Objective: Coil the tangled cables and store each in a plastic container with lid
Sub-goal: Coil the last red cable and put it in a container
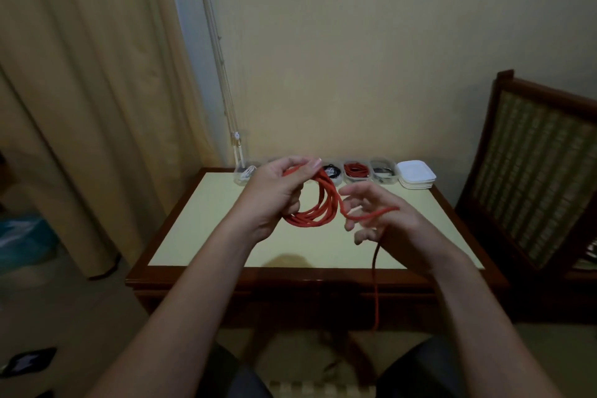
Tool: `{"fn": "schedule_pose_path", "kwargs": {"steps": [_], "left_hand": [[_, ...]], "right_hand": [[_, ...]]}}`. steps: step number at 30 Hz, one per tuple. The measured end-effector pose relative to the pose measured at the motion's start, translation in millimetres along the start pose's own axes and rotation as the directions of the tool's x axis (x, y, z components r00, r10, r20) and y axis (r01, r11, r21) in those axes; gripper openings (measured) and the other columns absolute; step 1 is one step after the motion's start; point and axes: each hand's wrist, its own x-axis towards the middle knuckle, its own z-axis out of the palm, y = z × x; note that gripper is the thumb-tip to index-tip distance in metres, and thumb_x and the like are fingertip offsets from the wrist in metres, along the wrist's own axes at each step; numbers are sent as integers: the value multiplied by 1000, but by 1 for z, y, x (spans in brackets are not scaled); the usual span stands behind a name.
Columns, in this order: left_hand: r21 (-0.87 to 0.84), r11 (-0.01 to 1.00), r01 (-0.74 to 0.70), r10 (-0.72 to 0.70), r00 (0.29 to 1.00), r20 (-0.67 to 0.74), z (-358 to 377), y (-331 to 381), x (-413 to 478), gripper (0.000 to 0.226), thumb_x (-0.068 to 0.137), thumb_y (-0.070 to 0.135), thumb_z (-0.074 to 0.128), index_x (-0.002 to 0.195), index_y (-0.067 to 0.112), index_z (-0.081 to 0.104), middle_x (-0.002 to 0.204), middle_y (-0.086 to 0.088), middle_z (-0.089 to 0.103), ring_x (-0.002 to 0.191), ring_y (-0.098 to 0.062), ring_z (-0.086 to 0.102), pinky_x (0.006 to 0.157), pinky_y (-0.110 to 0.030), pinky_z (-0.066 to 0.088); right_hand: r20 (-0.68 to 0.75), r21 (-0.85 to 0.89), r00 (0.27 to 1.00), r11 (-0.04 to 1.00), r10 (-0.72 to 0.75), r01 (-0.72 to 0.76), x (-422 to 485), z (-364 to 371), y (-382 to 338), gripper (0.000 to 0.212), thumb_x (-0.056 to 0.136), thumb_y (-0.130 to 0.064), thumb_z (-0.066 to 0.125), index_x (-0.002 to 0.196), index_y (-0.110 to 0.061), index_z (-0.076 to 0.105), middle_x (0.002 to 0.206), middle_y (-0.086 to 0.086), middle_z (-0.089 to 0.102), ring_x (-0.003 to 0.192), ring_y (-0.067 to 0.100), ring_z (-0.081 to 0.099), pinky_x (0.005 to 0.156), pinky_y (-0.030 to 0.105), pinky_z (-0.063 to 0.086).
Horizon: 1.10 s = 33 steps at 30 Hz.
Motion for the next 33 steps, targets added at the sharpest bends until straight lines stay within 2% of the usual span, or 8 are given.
{"fn": "schedule_pose_path", "kwargs": {"steps": [3,6,10,15,18,24,30,33], "left_hand": [[-73,997,9,-10,1000,-16,-3,3,1,32,87,10,74,117,6,66,68,3,61,42,-6,26,39,-17,24],[-88,996,18,-17,1000,3,-2,2,1,38,83,0,73,120,6,65,77,0,66,42,-7,28,40,-19,23],[-175,981,83,-63,991,116,12,-3,-2,31,91,0,64,122,3,62,66,4,60,38,-3,25,39,-17,19],[-228,965,130,-87,978,191,21,-7,-5,21,94,3,60,114,5,63,54,5,40,36,-2,25,37,-15,23],[-147,983,106,-76,977,198,20,-8,-6,10,95,9,62,104,4,64,57,3,41,42,-5,37,44,-17,35],[-3,999,54,-53,985,164,22,-10,-6,23,97,18,63,108,-2,67,70,-6,63,57,-14,61,55,-21,54],[-320,916,240,-165,955,245,30,-3,-2,13,91,21,64,90,10,71,57,5,48,41,-3,47,41,-15,40],[-374,880,294,-202,942,267,32,-6,-1,24,89,27,61,103,10,70,53,9,33,35,-1,30,39,-14,26]], "right_hand": [[104,-506,976,855,191,-113,-11,-9,-3,71,71,-31,76,137,-41,49,139,-10,54,126,7,55,106,35,48],[158,-449,965,885,210,-119,-17,-1,-3,98,72,-50,83,152,-47,25,156,-15,35,144,2,34,117,29,34],[-154,-315,986,949,-69,17,-6,22,-5,94,73,-59,82,151,-36,35,140,-17,55,129,-3,52,103,23,45],[-304,-169,939,979,-160,112,1,32,-5,20,98,-26,64,114,-16,69,89,6,77,83,17,74,76,26,54],[-339,-101,931,989,-133,105,3,30,-3,19,101,-26,59,108,-12,70,77,6,73,69,16,67,68,29,50],[-369,-190,914,977,-166,101,7,31,1,25,104,-39,52,106,-20,68,61,-9,48,53,7,41,50,25,34],[-399,-210,899,973,-178,100,15,31,3,26,104,-45,51,95,-24,65,58,-15,43,50,3,37,52,26,29],[-357,-100,924,989,-136,107,15,31,2,20,104,-42,51,102,-32,69,60,-9,39,50,6,31,47,25,23]]}}
